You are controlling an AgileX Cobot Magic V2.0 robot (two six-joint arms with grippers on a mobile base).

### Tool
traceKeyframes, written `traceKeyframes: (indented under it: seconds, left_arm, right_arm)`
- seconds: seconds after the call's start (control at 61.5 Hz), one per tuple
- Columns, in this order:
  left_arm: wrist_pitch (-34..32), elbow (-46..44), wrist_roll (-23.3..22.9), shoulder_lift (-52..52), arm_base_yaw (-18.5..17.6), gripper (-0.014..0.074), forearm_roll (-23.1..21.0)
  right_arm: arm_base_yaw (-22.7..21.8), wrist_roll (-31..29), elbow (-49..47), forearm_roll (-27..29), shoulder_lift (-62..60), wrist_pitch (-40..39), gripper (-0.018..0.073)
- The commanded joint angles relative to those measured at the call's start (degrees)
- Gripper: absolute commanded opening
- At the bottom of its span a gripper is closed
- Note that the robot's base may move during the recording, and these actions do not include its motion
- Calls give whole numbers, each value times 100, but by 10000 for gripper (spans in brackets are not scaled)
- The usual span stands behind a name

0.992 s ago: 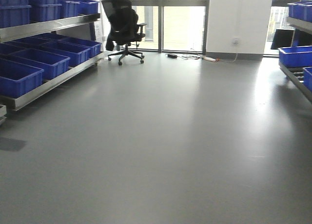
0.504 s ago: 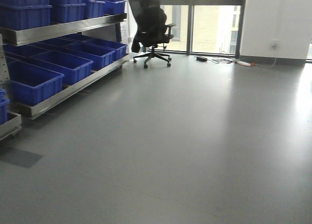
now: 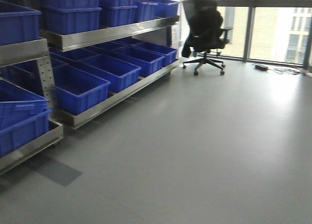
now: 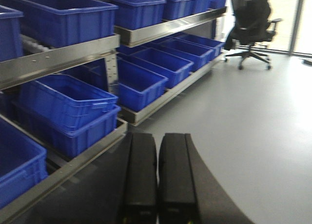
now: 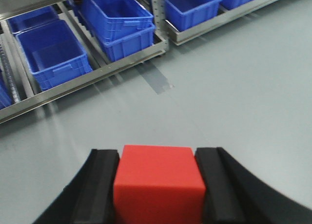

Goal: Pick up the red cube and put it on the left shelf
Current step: 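Turn the base toward the shelf of blue crates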

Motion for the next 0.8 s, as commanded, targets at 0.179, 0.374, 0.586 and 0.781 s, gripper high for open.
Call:
traceKeyframes:
  seconds: [0.179, 0.374, 0.586, 0.781]
  left_arm:
    - [-492, 132, -5, -96, 12, 102, -38]
    - [-492, 132, -5, -96, 12, 102, -38]
    - [-492, 132, -5, -96, 12, 102, -38]
    - [-492, 132, -5, -96, 12, 102, -38]
  right_arm:
    - [-9, -42, -160, -82, 37, -426, 201]
    - [-9, -42, -160, -82, 37, -426, 201]
    - [-9, -42, -160, -82, 37, -426, 201]
    - [-9, -42, -160, -82, 37, -426, 201]
